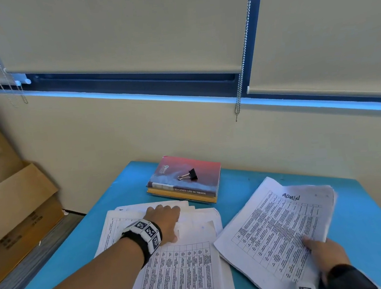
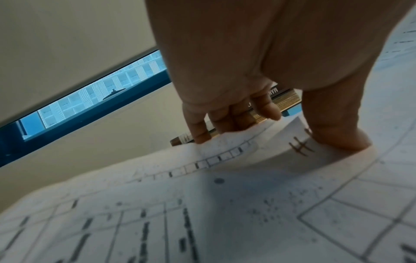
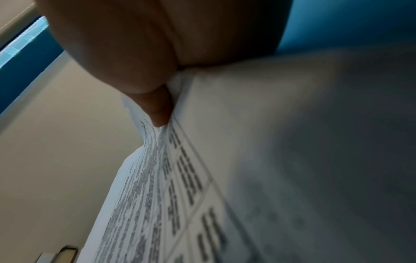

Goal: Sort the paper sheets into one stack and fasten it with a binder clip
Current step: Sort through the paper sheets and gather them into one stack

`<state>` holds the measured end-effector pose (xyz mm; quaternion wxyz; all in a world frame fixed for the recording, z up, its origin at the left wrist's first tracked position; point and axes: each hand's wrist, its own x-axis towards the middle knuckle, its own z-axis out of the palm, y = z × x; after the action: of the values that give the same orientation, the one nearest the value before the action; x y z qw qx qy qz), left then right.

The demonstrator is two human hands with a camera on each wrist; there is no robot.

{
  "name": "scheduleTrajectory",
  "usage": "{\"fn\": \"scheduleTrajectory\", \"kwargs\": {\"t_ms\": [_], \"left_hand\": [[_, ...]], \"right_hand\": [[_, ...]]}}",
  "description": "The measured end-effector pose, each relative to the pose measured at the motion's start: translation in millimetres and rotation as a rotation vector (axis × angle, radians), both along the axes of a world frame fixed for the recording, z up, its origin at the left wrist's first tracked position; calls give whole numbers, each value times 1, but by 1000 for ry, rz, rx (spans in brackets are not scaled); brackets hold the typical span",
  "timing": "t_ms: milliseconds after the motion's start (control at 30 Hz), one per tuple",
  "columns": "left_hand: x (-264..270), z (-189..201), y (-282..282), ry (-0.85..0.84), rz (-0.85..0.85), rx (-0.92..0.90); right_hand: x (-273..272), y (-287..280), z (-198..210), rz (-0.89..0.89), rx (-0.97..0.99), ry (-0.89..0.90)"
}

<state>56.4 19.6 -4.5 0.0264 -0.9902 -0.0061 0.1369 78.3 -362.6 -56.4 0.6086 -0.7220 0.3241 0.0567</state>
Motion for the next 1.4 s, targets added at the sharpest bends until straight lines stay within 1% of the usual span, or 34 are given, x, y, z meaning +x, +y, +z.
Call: {"fn": "scheduleTrajectory", "kwargs": {"t_ms": [100,267,367,500,567,667,767,900,967,1033,1100,1167,1233,1300,1400], "left_hand": [[0,3,3,8,69,-73],[3,12,10,98,123,-53],[1,22,10,112,70,-34],[-9,41,15,122,7,-134],[-16,55,19,108,-27,-150],[-27,80,24,89,-75,-149],[-39,115,25,34,-118,-152],[-53,166,22,-90,-154,-150],[-59,190,18,-167,-191,-191],[-65,210,9,-243,-240,-250],[-70,225,-3,-329,-273,-249],[-74,237,-14,-413,-284,-235],[-75,243,-21,-465,-312,-179],[-78,246,-23,-472,-316,-133],[-80,248,-22,-428,-316,-89]], "right_hand": [[-1,2,3,-1,13,-3],[-4,3,7,4,2,-40],[-5,3,10,-5,20,-34],[-12,7,20,-13,68,-44],[-17,9,26,-26,122,-67],[-22,13,35,-44,196,-140],[-30,22,57,-6,212,-287],[-38,40,99,94,101,-490],[-43,54,118,173,86,-563],[-50,71,133,286,98,-605],[-59,90,144,410,84,-617],[-69,107,149,526,67,-597],[-79,122,154,630,57,-575],[-86,132,156,702,58,-587],[-91,138,153,740,73,-606]]}}
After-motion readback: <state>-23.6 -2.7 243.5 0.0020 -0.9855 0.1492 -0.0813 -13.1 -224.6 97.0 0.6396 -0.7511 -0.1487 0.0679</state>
